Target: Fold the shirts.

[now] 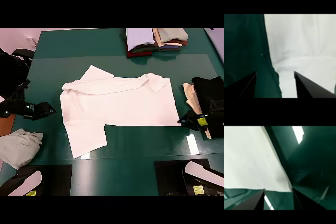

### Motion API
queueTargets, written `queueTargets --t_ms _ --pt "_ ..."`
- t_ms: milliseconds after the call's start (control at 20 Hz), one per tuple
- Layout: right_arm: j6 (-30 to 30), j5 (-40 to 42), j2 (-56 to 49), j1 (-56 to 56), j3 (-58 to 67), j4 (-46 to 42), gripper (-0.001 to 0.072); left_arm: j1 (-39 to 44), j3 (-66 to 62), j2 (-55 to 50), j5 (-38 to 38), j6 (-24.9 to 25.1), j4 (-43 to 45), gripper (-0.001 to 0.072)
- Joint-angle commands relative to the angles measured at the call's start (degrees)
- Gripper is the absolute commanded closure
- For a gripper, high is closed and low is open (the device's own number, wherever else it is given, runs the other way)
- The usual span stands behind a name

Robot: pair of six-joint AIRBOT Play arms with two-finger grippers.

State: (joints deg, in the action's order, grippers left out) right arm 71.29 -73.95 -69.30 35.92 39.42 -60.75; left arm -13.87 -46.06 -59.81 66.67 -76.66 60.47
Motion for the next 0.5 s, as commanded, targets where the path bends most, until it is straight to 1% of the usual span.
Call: queueTargets --t_ms 0,50,100,200,250,350,450 --pt "-0.2 1.9 -3.9 -5.0 1.2 1.2 0.0329 0.0 0.1 0.0 0.4 0.0 -0.2 0.0159" --pt "-0.2 1.9 -4.5 -6.7 2.0 1.2 0.0338 0.0 0.1 0.0 0.5 0.0 0.0 0.0158" --pt "-0.2 2.0 -4.7 -8.3 2.6 1.1 0.0365 0.0 0.1 0.1 0.5 0.0 0.0 0.0158" --pt "-0.2 2.1 -4.4 -11.0 3.5 0.5 0.0552 0.0 0.1 0.1 0.9 0.0 0.0 0.0158" --pt "-0.3 2.3 -3.7 -11.8 3.8 0.5 0.0685 0.0 0.1 0.1 1.5 0.0 0.0 0.0159" --pt "-0.2 3.4 -1.3 -12.7 4.6 0.5 0.0695 0.4 0.4 0.0 3.0 0.1 0.1 0.0158" --pt "-0.2 3.4 1.3 -12.7 5.9 0.6 0.0695 2.6 2.3 0.0 2.4 0.2 0.2 0.0158"
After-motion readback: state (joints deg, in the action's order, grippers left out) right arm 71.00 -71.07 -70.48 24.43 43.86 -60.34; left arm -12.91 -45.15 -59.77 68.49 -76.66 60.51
